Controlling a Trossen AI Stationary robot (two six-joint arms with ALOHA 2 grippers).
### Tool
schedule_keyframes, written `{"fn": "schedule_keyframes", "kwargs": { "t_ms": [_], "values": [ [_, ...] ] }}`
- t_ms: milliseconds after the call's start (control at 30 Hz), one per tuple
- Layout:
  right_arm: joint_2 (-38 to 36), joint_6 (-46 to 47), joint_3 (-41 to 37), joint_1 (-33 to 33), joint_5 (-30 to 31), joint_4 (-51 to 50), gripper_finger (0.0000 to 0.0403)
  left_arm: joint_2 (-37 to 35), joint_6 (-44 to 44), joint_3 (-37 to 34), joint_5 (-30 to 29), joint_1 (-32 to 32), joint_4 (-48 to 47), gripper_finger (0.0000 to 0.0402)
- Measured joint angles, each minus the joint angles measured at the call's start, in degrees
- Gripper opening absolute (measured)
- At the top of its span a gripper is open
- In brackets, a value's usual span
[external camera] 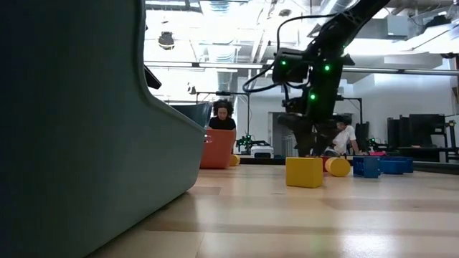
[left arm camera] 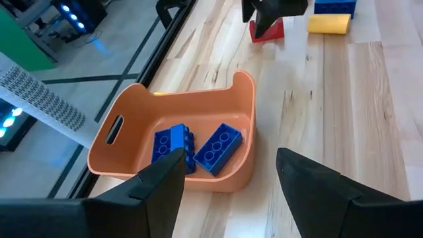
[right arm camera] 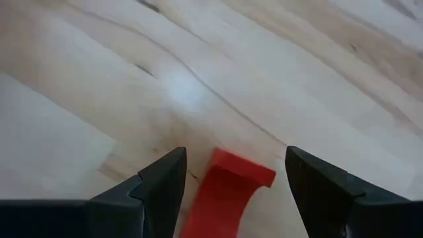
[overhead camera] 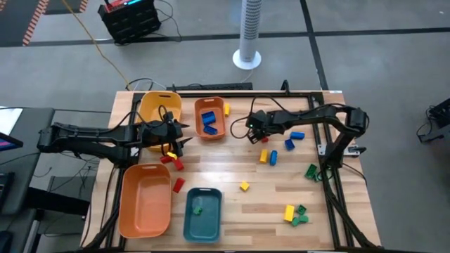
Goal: Sort blocks
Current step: Put the red wooden block into the yellow bin
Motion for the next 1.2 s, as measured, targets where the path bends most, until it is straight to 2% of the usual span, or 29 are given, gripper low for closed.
{"fn": "schedule_keyframes", "kwargs": {
  "t_ms": [600, 700, 900, 967, 1200],
  "values": [
    [0.33, 3.72, -5.19, 0.37, -0.63, 5.19, 0.0264, 0.0, -0.83, 0.0, 2.93, 0.0, 0.46, 0.0231],
    [0.33, 2.75, -5.19, 0.39, -0.71, 5.27, 0.0236, 0.0, -0.83, 0.0, 2.93, 0.0, 0.56, 0.0231],
    [0.28, 0.1, -5.13, 0.47, -1.49, 5.8, 0.0135, 0.0, -0.8, 0.0, 2.93, 0.0, 1.01, 0.0231],
    [0.28, -0.77, -5.13, 0.82, -1.5, 6.23, 0.0113, 0.02, -0.63, 0.0, 2.93, 0.0, 1.09, 0.0231],
    [0.31, -2.07, -5.13, 1.78, -2.33, 8.34, 0.0111, 0.02, -0.61, 0.0, 2.93, 0.0, 2.02, 0.0231]
  ]
}}
